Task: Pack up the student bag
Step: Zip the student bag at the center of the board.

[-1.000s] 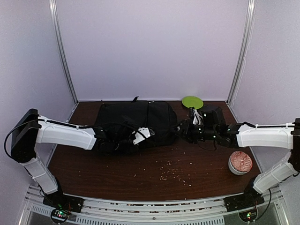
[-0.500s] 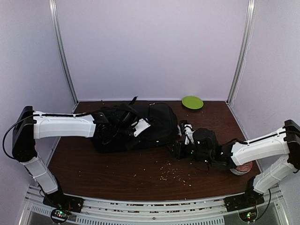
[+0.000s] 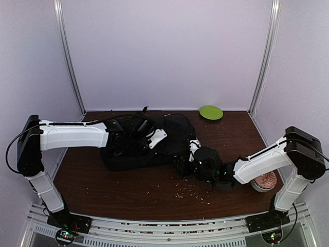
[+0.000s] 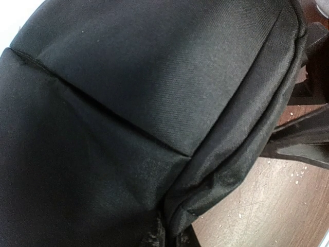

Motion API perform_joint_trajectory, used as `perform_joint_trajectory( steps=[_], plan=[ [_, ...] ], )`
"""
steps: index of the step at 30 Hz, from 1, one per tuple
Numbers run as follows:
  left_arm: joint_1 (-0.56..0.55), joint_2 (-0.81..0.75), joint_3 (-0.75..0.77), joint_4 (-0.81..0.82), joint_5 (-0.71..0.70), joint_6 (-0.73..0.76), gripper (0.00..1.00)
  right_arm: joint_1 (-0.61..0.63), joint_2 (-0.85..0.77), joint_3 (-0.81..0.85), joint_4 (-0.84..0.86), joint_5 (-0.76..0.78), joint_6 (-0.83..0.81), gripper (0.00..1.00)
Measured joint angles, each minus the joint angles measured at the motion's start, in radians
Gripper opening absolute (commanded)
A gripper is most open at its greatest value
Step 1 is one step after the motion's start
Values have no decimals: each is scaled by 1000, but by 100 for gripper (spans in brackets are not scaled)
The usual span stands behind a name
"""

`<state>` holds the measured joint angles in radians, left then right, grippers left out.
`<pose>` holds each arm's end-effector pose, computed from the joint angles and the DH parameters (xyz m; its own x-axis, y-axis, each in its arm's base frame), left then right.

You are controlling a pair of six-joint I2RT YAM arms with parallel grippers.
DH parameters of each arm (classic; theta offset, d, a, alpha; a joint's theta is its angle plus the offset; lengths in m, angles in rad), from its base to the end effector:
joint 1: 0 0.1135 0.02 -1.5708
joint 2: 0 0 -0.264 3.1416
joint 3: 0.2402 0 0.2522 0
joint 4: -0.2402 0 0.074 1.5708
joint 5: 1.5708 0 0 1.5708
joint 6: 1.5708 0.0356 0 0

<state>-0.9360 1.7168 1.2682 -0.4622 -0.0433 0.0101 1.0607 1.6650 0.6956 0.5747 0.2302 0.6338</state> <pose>0.2220 -0.2989 0.2360 -0.4605 0.6423 -0.6127 0.7934 0.6074 0.0404 0.1698 0.2868 0.1665 -0.5936 0.1200 -0.7958 -0.4906 0.7299 0.4760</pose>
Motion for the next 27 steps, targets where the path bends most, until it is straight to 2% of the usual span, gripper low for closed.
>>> perform_joint_trajectory(
  steps=[4, 9, 21, 27],
  plan=[
    [0, 0, 0, -2, 0, -3, 0, 0, 22, 17, -3, 12, 2, 35],
    [0, 0, 4, -6, 0, -5, 0, 0, 40, 43, -10, 24, 15, 25],
    [0, 2, 19, -20, 0, -27, 0, 1, 86, 85, -73, 77, 77, 16],
    [0, 2, 19, -21, 1, -29, 0, 1, 93, 86, -89, 89, 92, 15]
  ],
)
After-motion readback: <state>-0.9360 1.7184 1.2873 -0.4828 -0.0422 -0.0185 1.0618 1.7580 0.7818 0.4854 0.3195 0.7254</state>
